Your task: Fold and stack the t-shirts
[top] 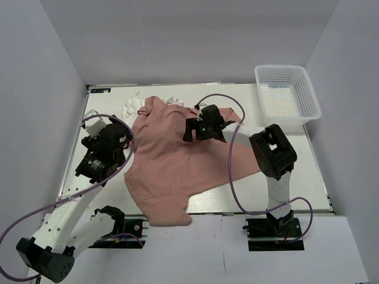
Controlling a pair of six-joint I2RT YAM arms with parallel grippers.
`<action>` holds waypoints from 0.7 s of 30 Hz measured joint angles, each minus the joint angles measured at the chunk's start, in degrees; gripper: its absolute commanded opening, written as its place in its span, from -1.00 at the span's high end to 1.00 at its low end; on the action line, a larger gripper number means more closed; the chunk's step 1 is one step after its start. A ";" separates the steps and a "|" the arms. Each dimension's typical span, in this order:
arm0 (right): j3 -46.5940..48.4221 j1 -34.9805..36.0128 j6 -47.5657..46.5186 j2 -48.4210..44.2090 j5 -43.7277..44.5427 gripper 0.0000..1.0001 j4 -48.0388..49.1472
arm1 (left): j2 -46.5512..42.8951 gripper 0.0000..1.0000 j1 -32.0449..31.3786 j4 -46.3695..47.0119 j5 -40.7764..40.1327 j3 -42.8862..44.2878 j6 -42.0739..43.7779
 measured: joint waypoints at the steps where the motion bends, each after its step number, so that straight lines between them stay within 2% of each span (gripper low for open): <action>1: -0.70 -0.28 0.22 0.07 0.31 -0.81 0.00 | 0.22 -1.00 0.00 0.00 -0.07 0.00 0.00; 6: -4.39 -1.40 2.60 -1.51 2.84 -0.81 2.95 | 1.57 -1.00 0.00 0.07 -0.02 0.00 0.00; 9: -12.79 -3.48 5.86 -7.45 4.24 -0.81 4.11 | 2.36 -1.00 0.00 0.13 0.11 0.00 0.02; 11: -19.19 -6.86 8.28 -12.37 3.76 -0.73 4.76 | 2.89 -1.00 0.00 0.26 0.22 0.00 0.02; 16: -34.67 -17.18 13.86 -24.35 -2.58 -0.68 7.74 | 4.24 -1.00 0.00 0.50 0.63 0.00 0.09; 21: -40.92 -22.71 15.30 -30.34 -9.86 -0.68 6.43 | 7.04 -1.00 0.00 0.76 1.36 0.00 0.52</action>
